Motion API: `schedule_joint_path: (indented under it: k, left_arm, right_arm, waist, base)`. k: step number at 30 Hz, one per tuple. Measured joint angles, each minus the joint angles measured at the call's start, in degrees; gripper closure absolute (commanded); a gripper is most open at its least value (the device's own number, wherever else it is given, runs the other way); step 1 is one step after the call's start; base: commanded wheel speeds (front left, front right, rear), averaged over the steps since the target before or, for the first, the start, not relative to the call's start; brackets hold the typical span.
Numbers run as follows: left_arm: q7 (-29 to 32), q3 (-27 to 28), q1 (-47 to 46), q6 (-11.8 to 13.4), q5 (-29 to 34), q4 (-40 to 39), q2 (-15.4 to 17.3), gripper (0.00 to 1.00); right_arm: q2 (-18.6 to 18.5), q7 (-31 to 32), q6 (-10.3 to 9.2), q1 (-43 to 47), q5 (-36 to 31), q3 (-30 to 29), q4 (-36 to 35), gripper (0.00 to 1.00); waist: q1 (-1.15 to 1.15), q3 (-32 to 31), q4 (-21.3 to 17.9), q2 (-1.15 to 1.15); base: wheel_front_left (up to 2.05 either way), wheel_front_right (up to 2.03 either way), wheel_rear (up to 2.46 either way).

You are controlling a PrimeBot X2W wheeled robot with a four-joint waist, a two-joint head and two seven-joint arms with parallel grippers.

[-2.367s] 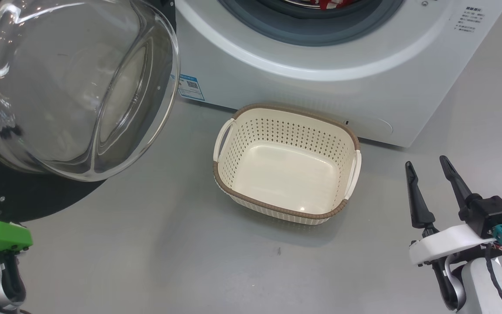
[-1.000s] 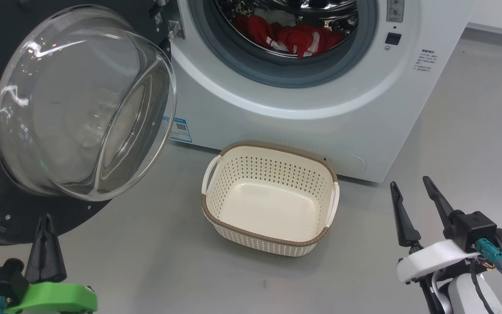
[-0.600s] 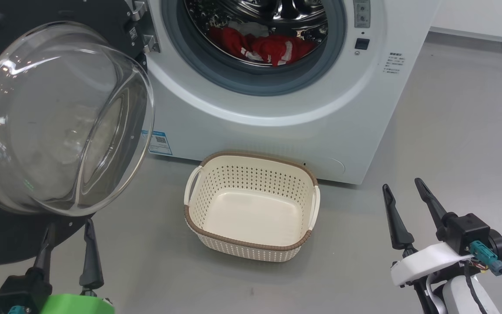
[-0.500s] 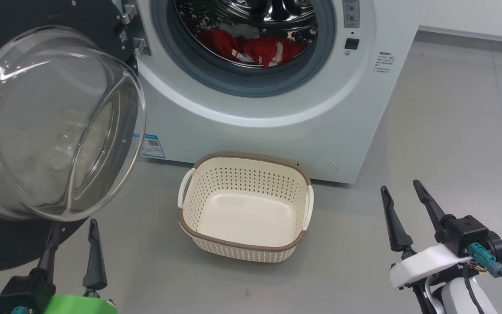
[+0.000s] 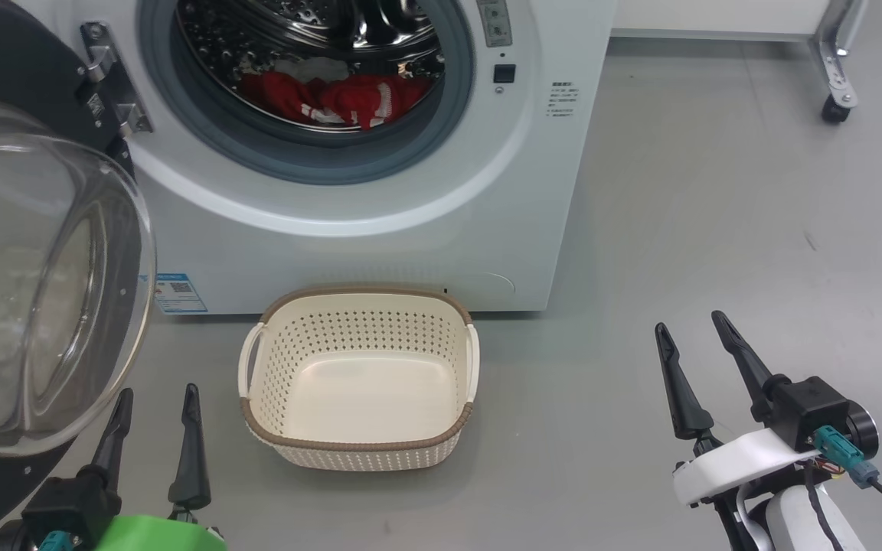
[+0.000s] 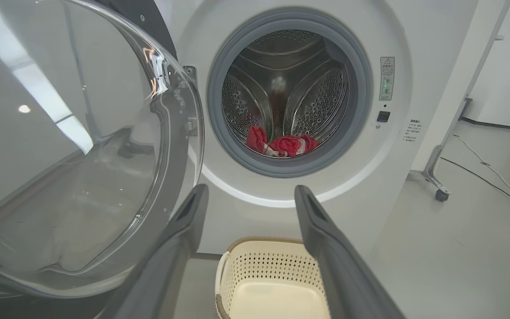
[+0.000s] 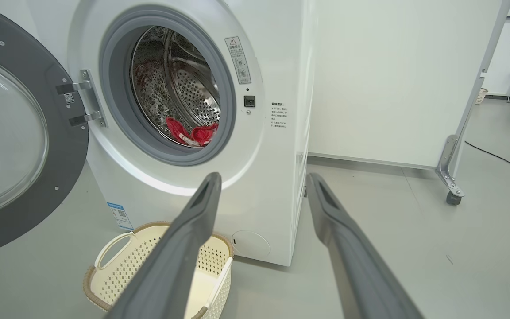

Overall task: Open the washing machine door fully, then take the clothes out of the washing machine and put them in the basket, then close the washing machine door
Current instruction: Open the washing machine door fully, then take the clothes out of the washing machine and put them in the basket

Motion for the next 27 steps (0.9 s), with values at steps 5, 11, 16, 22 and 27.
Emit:
schedule_joint_path:
  k: [5, 11, 16, 22, 27]
  left_arm:
    - [0.9, -0.4, 0.0, 0.1, 0.2, -0.2, 0.0, 0.0]
    - [1.6, -1.4, 0.0, 0.1, 0.4, -0.3, -0.2, 0.0]
    - [2.0, -1.4, 0.0, 0.6, 0.6, -0.4, -0.2, 0.0]
    - [2.1, -1.5, 0.0, 1.1, 0.8, -0.5, -0.2, 0.0]
    - [2.5, -1.6, 0.0, 1.1, 0.8, -0.5, -0.3, 0.0]
  right_arm:
    - [0.0, 0.0, 0.0, 0.2, 0.2, 0.1, -0.1, 0.0]
    - [0.1, 0.0, -0.05, 1.7, 0.6, -0.9, -0.6, 0.0]
    - [0.2, 0.0, -0.07, 2.1, 0.7, -1.1, -0.9, 0.0]
    - [0.2, 0.0, -0.07, 2.1, 0.7, -1.2, -1.3, 0.0]
    - [0.2, 0.0, -0.07, 2.1, 0.7, -1.2, -1.5, 0.0]
  waist:
    - [0.0, 0.0, -3.5, 0.0]
    - [0.0, 0.1, -6.6, 0.0]
    - [0.0, 0.3, -7.1, 0.0]
    - [0.0, 0.5, -6.8, 0.0]
    - [0.0, 0.5, -6.5, 0.0]
  base:
    - [0.0, 0.0, 0.0]
    - [0.0, 0.0, 0.0]
    - [0.0, 0.0, 0.0]
    - [0.0, 0.0, 0.0]
    - [0.0, 0.0, 0.0]
